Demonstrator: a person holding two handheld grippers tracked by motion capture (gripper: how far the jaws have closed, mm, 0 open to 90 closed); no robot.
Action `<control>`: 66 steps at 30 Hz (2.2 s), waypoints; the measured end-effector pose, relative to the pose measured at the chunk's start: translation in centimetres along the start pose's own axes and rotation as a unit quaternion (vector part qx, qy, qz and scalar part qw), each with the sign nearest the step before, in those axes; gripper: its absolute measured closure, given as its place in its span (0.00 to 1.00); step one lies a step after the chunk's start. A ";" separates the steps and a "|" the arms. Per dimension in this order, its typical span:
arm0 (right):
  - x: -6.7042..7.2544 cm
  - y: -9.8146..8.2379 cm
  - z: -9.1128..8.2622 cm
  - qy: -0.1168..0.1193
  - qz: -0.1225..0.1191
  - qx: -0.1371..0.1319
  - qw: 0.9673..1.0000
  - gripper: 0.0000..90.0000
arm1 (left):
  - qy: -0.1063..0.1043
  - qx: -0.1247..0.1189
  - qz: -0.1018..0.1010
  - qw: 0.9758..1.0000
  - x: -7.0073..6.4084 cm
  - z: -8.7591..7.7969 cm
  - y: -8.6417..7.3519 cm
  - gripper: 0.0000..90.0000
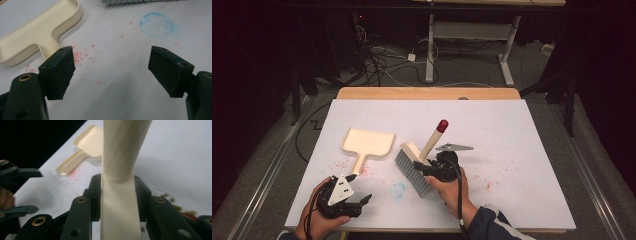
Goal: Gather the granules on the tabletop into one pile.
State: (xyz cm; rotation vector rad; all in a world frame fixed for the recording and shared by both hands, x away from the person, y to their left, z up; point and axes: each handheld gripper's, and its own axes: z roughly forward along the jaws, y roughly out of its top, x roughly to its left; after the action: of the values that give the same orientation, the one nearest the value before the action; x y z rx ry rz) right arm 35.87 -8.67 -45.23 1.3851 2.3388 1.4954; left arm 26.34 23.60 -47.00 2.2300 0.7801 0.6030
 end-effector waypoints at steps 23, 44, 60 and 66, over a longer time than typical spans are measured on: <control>-3.0 1.1 -7.6 0.004 -0.025 -0.036 0.999 0.75 | -0.004 0.005 0.007 1.000 -0.1 0.1 0.2 0.23; -1.5 -0.4 -11.3 0.133 -0.380 0.115 0.908 0.75 | -0.007 0.013 0.011 1.000 -0.2 0.4 0.2 0.23; -4.1 2.0 -7.3 0.116 -0.383 0.154 0.903 0.75 | -0.011 0.013 0.013 1.000 -0.2 0.7 0.2 0.23; -4.4 2.9 -6.6 0.114 -0.379 0.128 0.909 0.75 | -0.025 0.007 -0.014 1.000 0.3 0.5 -0.1 0.23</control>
State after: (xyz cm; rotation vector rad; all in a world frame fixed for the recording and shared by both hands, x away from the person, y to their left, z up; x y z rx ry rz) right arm 37.39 -15.98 -41.32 0.2051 2.7853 1.1683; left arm 26.82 23.63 -47.29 2.2335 0.7915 0.5287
